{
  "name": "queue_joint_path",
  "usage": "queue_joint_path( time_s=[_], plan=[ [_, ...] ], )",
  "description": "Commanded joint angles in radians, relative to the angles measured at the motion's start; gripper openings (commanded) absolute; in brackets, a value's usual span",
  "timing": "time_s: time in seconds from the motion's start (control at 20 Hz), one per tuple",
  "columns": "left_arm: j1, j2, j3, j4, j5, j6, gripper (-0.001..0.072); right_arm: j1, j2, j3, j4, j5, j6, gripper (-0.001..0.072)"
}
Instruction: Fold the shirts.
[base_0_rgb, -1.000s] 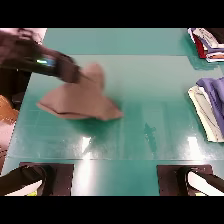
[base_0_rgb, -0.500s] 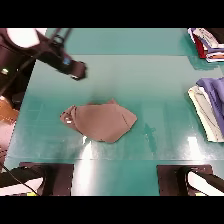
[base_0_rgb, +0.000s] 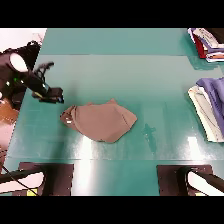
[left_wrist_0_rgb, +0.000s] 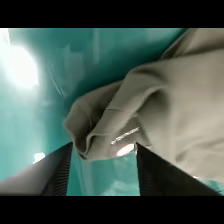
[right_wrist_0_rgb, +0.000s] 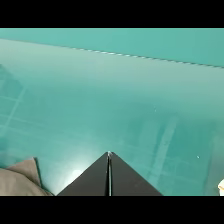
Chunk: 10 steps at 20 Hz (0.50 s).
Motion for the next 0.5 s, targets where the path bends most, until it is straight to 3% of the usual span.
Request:
queue_joint_path(
  time_s=[0.0, 0.2, 0.25, 0.3, 0.45],
  plan=[
    [0.026, -0.001, -0.182, -0.055, 0.116, 0.007, 0.0469, 0.0, 0.0, 0.001, 0.0, 0.0, 0.0, 0.0015],
    [0.026, -0.002, -0.231, -0.065, 0.167, 0.013, 0.0466, 0.001, 0.001, -0.011, 0.0, 0.0, 0.0, 0.0015],
    [0.026, -0.001, -0.23, -0.066, 0.174, 0.013, 0.0307, 0.001, 0.001, -0.032, 0.001, 0.001, 0.0, 0.0015],
    [0.026, 0.0, -0.228, -0.065, 0.185, 0.014, 0.0022, 0.001, 0.001, -0.065, 0.002, 0.01, 0.0, 0.0015],
    [0.026, 0.013, -0.192, -0.065, 0.192, 0.014, 0.0025, 0.001, 0.001, -0.219, 0.003, 0.053, 0.0, 0.0015]
  ],
)
